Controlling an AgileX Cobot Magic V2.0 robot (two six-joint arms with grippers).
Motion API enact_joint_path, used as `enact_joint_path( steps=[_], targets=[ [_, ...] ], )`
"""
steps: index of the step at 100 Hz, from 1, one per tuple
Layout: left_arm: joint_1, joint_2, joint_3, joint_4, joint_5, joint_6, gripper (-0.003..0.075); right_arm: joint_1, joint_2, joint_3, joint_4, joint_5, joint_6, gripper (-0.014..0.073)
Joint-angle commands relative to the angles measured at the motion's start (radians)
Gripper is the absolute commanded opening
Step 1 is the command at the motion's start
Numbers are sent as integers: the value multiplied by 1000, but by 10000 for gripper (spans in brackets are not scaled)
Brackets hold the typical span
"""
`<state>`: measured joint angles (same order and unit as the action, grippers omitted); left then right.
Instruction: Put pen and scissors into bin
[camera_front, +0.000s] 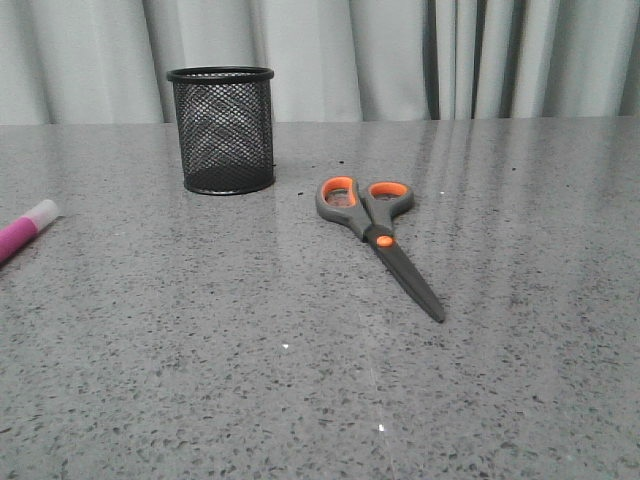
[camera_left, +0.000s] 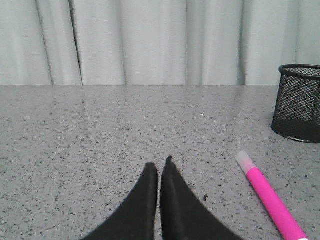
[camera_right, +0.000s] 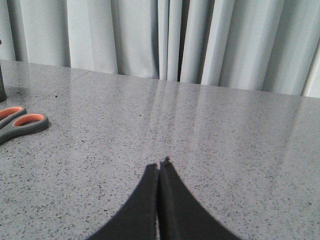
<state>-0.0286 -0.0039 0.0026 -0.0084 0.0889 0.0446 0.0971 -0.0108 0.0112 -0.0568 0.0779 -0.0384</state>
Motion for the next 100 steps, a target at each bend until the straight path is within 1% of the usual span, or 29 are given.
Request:
enact_joint_path(
  steps=[1, 79, 100],
  targets=[
    [-6, -32, 43, -7, -75, -6, -19, -8, -20, 14, -10, -78, -8, -69],
    [-6, -32, 43, -7, -75, -6, -19, -8, -20, 14, -10, -78, -8, -69],
    [-6, -32, 43, -7, -75, -6, -19, -8, -20, 14, -8, -105, -8, -69]
  ],
)
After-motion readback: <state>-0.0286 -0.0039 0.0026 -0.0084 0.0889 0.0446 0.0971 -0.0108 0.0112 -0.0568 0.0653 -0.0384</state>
